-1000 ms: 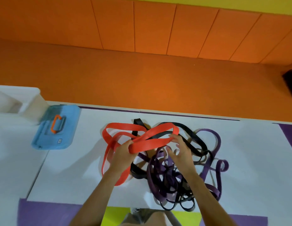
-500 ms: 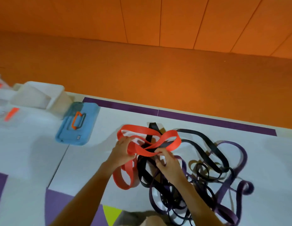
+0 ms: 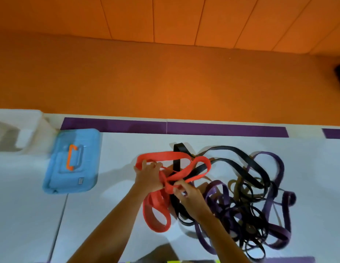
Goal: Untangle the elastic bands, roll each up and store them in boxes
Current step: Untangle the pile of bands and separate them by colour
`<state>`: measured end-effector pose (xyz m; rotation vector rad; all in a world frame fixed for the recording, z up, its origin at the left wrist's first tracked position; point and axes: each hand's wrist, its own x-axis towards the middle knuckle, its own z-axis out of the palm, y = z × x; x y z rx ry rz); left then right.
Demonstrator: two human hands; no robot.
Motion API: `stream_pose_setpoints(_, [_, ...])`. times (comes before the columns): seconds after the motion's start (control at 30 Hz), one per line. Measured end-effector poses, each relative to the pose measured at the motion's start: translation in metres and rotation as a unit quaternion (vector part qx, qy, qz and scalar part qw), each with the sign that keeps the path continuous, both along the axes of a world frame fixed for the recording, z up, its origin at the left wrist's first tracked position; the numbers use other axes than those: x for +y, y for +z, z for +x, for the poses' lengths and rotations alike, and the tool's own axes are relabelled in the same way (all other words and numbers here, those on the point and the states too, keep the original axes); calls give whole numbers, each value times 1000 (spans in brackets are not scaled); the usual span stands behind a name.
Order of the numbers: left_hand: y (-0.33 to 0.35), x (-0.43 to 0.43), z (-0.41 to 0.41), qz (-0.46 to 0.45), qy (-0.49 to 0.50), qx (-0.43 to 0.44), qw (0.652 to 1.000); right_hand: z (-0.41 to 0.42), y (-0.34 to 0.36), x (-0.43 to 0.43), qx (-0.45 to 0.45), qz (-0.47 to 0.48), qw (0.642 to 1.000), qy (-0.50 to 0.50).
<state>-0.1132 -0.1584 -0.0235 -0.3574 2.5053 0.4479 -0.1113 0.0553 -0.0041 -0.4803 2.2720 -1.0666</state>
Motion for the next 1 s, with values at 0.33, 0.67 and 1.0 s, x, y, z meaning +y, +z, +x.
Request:
stream_pose_setpoints(0.33, [-12, -25, 46, 135, 50, 191, 971, 34, -7, -9, 138, 86, 987, -3])
stream_pose_setpoints(0.67, [12, -92, 128, 220, 237, 246, 914, 36, 15, -56, -77, -46, 984, -153])
stream_pose_setpoints(1.0, [16, -108, 167, 117, 226, 200, 946, 21, 3, -88, -151, 58, 983, -85])
